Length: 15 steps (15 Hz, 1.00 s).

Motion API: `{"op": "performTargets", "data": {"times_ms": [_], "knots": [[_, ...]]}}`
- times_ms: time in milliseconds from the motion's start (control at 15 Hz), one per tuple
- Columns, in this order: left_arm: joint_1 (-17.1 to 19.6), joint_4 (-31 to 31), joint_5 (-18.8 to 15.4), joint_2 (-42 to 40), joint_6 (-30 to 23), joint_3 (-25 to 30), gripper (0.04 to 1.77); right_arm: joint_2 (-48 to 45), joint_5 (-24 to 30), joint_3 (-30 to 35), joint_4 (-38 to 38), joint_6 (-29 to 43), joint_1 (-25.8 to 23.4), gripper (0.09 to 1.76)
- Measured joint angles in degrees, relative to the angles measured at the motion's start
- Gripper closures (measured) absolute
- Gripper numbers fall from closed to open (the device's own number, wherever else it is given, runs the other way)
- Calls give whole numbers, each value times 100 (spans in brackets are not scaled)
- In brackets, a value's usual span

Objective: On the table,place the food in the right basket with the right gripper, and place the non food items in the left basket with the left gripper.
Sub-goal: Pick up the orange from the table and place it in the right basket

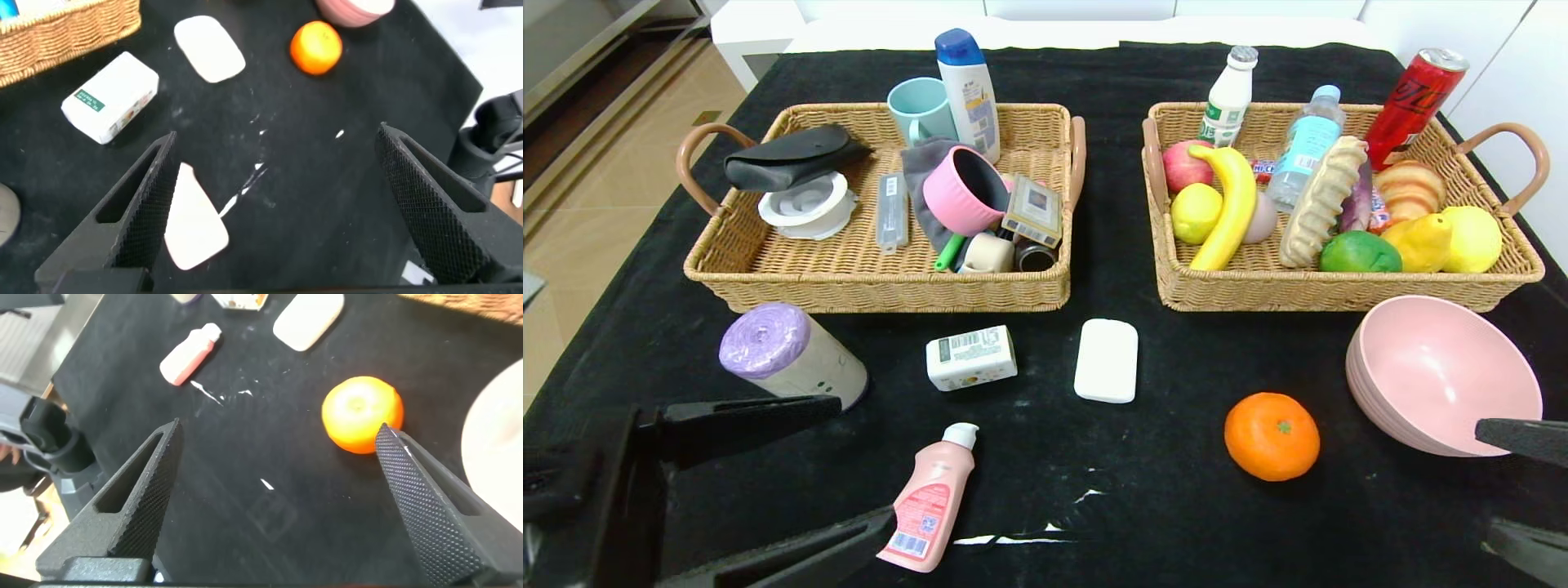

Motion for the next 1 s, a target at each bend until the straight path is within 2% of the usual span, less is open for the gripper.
{"op": "performTargets", "data": {"times_ms": [200, 733, 1000], "knots": [[-2, -5, -7, 162, -2, -83, 9, 341, -30, -119, -243, 2, 111, 14], [7, -11, -5, 297, 5, -116, 9, 830, -557, -265, -319, -4, 467, 14], [0, -6, -5, 284, 127, -99, 9, 1018, -1669, -444, -149, 0, 660, 14]]}}
